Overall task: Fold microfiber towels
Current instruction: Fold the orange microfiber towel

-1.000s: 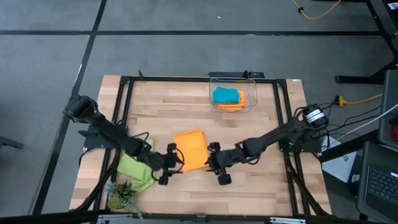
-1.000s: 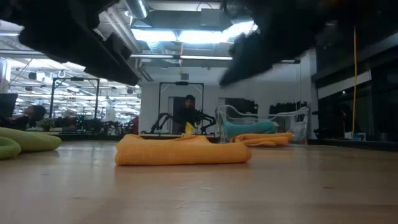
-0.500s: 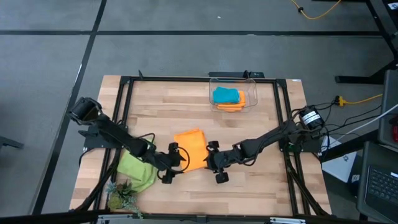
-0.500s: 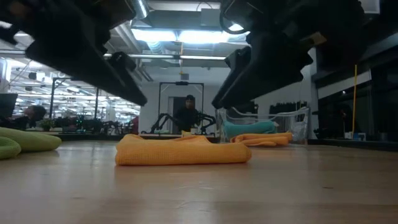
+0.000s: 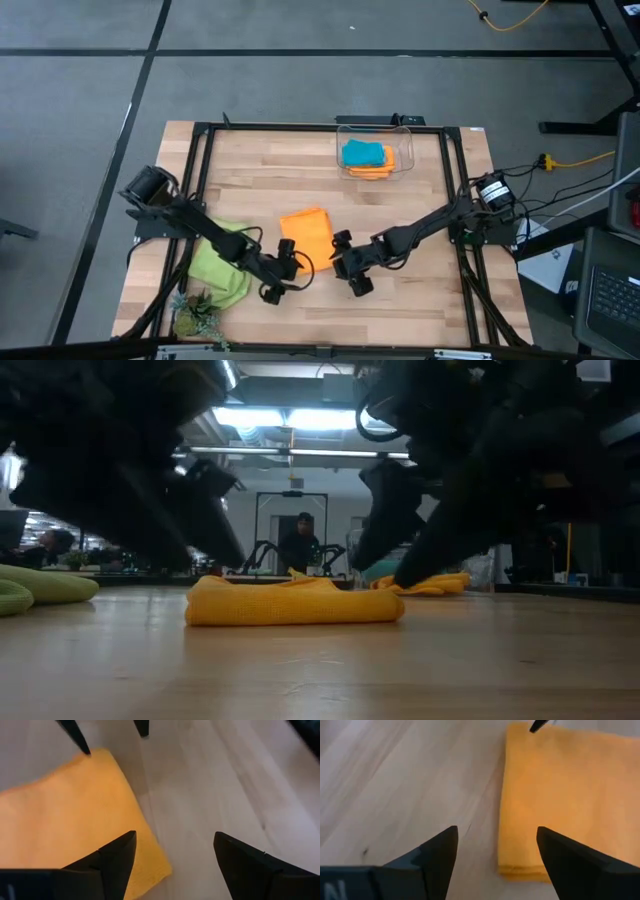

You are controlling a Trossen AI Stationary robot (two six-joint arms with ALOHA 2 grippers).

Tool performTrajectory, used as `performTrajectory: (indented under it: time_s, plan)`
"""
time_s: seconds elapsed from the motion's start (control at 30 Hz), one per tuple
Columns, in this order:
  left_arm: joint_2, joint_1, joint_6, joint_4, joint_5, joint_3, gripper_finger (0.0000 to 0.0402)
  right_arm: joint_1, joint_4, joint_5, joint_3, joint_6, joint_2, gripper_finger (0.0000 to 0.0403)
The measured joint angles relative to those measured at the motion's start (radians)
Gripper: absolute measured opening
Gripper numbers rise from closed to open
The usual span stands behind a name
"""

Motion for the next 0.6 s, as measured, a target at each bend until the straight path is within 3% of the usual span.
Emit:
performTrajectory:
  time_s: [0.3,0.6]
  plan:
    - [0.105,-0.004,-0.003,0.001,-0.011,0.034,0.0260,-0.001,-0.025,-0.004,0.000,0.040,0.043,0.0246]
    - [0.110,-0.005,-0.045,-0.030,-0.005,0.039,0.0260,-0.004,-0.030,-0.008,0.004,0.082,0.082,0.0242]
